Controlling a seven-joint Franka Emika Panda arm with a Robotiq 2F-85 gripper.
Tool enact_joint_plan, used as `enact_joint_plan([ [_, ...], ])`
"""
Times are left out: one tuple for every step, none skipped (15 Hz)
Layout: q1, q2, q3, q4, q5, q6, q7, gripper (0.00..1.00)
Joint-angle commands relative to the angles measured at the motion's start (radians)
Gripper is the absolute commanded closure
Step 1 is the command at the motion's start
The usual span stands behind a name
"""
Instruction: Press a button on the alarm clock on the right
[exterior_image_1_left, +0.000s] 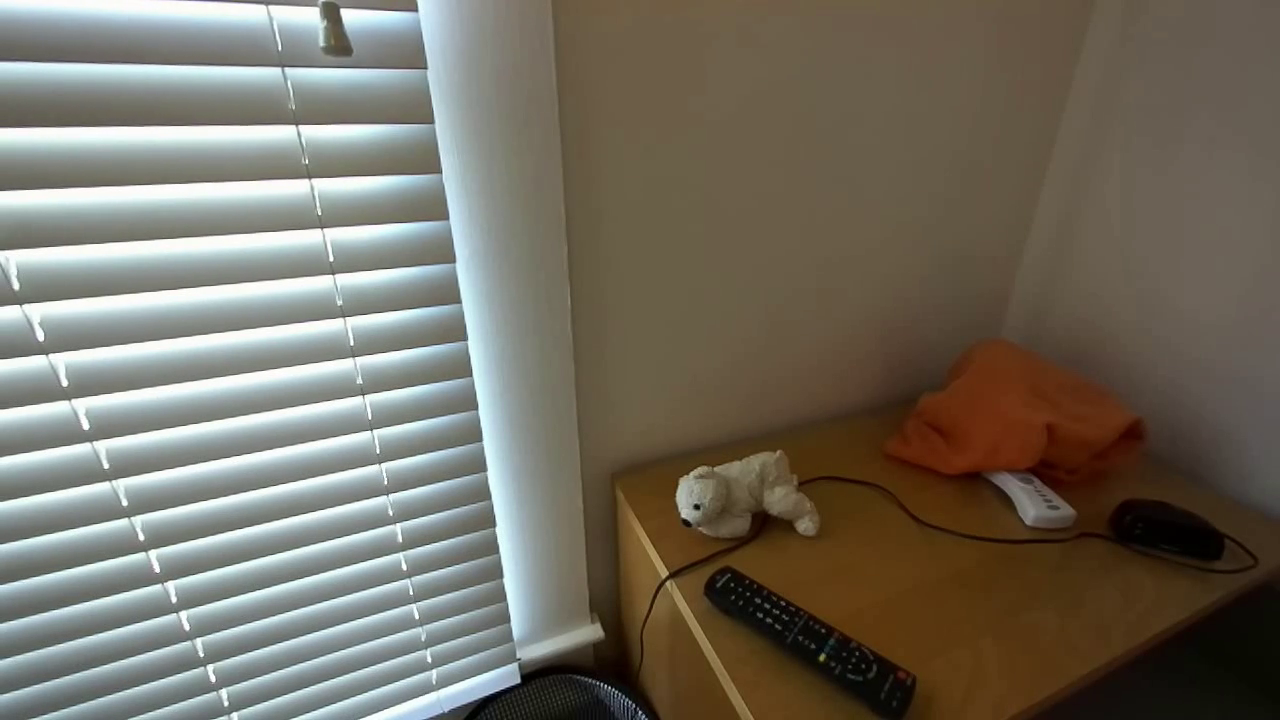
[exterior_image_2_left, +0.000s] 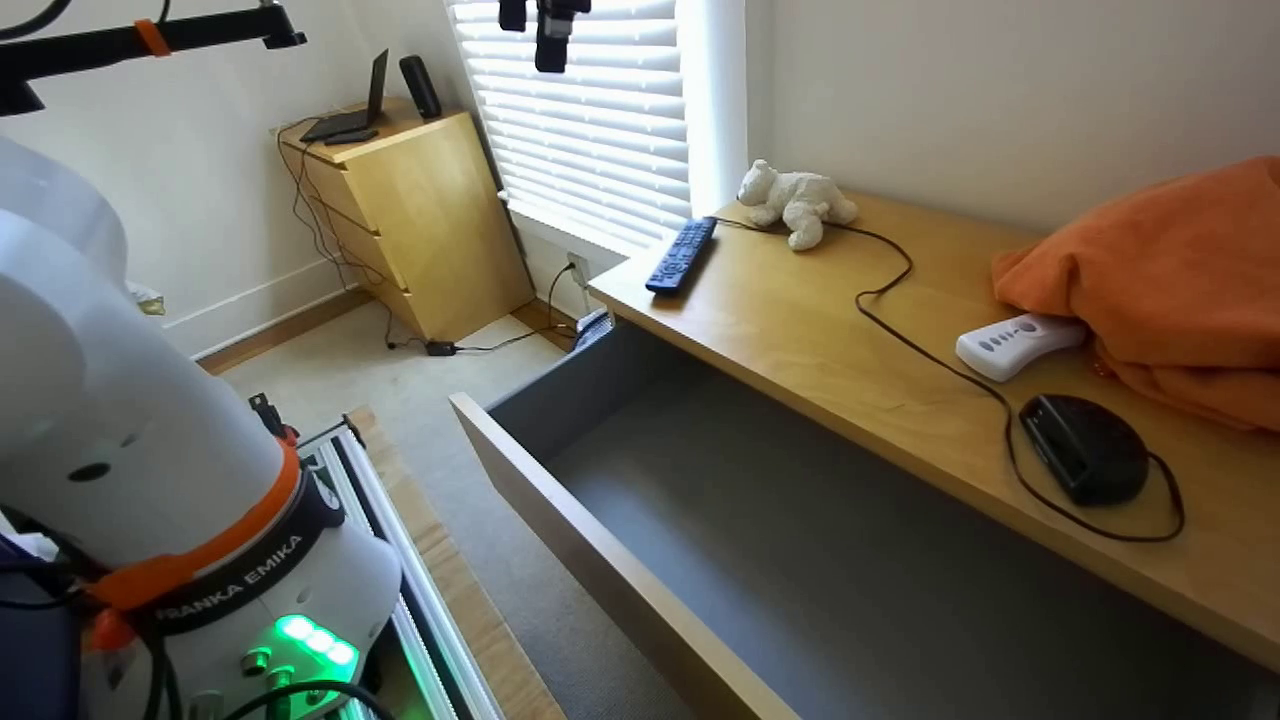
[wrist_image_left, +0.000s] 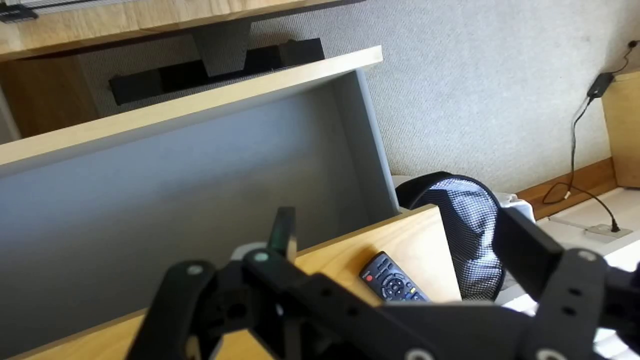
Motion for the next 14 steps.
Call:
enact_joint_plan([
  [-0.024, 0.01, 0.018, 0.006, 0.007, 0.029, -0.011, 0.0],
  [-0.03, 0.029, 0.014, 0.02, 0.015, 0.05, -0.007, 0.0],
  [-0.034, 0.047, 0.009, 0.033, 0.02, 0.067, -0.007, 0.0],
  [-0.04, 0.07, 0.002, 0.049, 0.021, 0.103, -0.012, 0.0],
  [-0.048, 0.091, -0.004, 0.063, 0.02, 0.138, -0.01, 0.0],
  [-0.058, 0.119, -0.011, 0.082, 0.017, 0.163, -0.003, 0.0],
  [-0.068, 0.142, -0.016, 0.098, 0.012, 0.18, 0.002, 0.0],
  [-0.079, 0.164, -0.023, 0.109, 0.006, 0.21, 0.001, 0.0],
  [-0.09, 0.19, -0.03, 0.128, -0.004, 0.216, 0.003, 0.0],
  [-0.102, 0.217, -0.038, 0.145, -0.015, 0.231, 0.001, 0.0],
  [-0.114, 0.243, -0.046, 0.161, -0.024, 0.243, 0.005, 0.0],
  [-0.125, 0.269, -0.054, 0.176, -0.029, 0.261, 0.005, 0.0],
  [-0.137, 0.296, -0.063, 0.19, -0.04, 0.282, 0.0, 0.0],
  [-0.147, 0.322, -0.072, 0.202, -0.052, 0.31, -0.009, 0.0],
])
